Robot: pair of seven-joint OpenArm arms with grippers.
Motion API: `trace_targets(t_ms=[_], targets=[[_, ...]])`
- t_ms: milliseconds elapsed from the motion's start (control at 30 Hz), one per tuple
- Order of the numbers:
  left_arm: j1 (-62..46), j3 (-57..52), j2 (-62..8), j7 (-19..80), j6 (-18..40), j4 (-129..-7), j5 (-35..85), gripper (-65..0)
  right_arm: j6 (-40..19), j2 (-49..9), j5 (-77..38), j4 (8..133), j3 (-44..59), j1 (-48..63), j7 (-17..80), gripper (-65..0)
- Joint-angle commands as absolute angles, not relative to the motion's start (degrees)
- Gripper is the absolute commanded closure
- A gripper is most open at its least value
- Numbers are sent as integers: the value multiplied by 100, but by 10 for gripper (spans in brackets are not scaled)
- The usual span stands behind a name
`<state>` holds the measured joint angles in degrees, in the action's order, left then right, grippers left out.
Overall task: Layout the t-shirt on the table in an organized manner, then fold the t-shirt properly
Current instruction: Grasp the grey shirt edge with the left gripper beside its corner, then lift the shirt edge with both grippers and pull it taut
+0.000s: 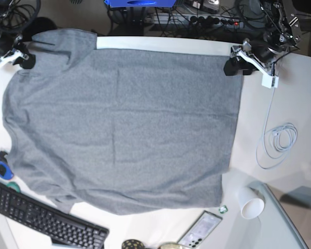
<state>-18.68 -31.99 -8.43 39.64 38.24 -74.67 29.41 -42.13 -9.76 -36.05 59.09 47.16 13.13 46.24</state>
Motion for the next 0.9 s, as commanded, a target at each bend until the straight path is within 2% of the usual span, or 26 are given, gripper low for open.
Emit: trace_targets(t_ms=[0,100,133,333,533,733,867], targets=[[-1938,-3196,-866,4171,3811,-7468,2800,-250,-4000,-910,-2818,5789,4637,1420,5218,-2],[-1947,-3196,-866,4171,3811,-7468,2800,-44,-4000,-919,-2818,5789,4637,1420,5218,-2],[-1947,-3196,-866,4180,3811,-7468,2800,0,-4000,-927,-2818,5789,4637,1420,5218,-2],[-2000,-3213,-910,4189,3811,-7723,2800,0,-4000,-936,-2818,5833,4655,1446,5218,-2],[-2492,-3213,-901,4198,3793,-8690,2809,0,-4000,-910,-2818,6853,4681,1692,5253,-2],[-2598,-3240,-875,4752,3802,-9200,2826,0,-4000,-910,-2818,7301,4787,1815,5508,-2],[-2791,-3222,-866,4787,3793,-9604,2835,0,-4000,-910,-2818,7591,5024,1868,5719,-2]])
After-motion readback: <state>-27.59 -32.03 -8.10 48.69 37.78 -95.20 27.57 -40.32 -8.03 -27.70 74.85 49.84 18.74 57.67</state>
